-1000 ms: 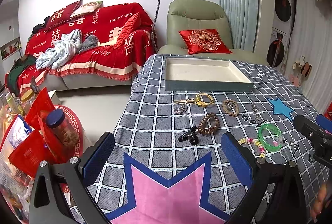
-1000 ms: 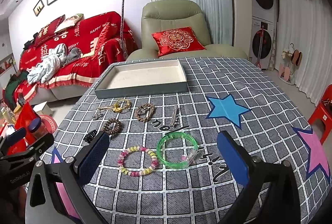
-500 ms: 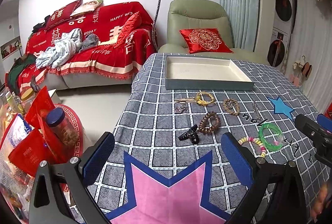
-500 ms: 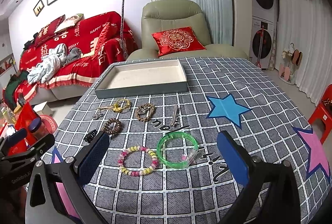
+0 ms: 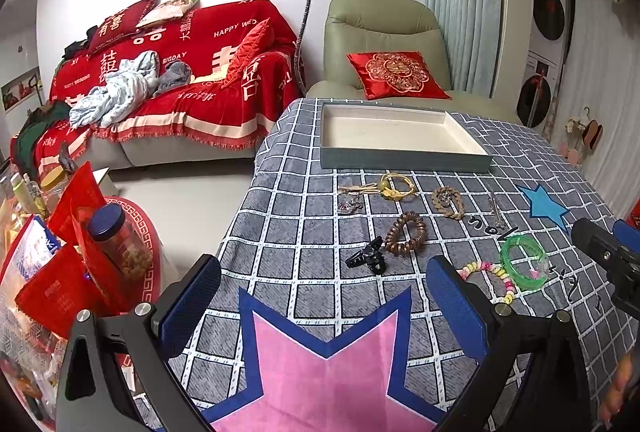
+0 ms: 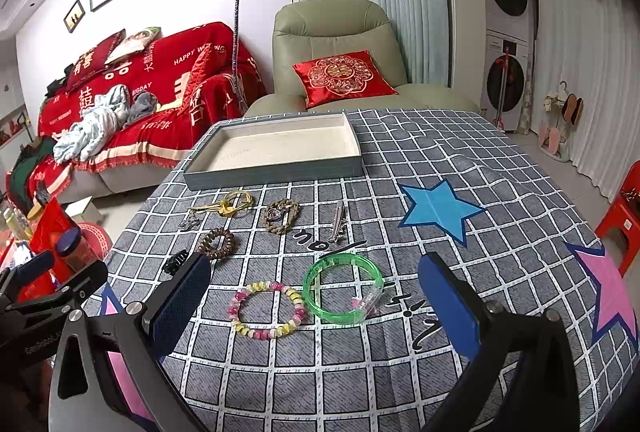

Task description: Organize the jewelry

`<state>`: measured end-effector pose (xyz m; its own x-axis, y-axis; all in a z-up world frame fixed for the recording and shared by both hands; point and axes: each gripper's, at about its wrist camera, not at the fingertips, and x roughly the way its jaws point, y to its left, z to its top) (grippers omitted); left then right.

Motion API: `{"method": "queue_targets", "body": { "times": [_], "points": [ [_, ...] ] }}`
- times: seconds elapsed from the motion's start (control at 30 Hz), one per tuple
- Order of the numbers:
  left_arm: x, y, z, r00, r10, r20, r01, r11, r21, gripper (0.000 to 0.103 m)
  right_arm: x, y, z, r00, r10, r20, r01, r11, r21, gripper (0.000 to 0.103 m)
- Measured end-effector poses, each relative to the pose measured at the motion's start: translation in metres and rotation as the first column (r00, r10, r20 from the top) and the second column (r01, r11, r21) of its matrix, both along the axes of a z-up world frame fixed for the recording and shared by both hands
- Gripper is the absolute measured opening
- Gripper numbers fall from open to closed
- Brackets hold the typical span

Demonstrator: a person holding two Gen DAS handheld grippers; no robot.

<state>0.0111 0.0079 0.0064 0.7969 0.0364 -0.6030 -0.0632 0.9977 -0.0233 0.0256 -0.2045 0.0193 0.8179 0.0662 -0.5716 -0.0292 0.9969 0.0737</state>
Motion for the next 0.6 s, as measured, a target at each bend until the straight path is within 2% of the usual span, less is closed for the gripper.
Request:
{"method": "queue_targets", "body": {
  "times": [0.6],
  "points": [
    [0.0011,0.0009,-0.0017,1.0,0.001,-0.006,-0.001,1.0,-0.002,0.103,-0.0011,0.0011,-0.001,1.0,0.002,-0.001,-0.002,1.0,0.003,0.103]
  ]
}}
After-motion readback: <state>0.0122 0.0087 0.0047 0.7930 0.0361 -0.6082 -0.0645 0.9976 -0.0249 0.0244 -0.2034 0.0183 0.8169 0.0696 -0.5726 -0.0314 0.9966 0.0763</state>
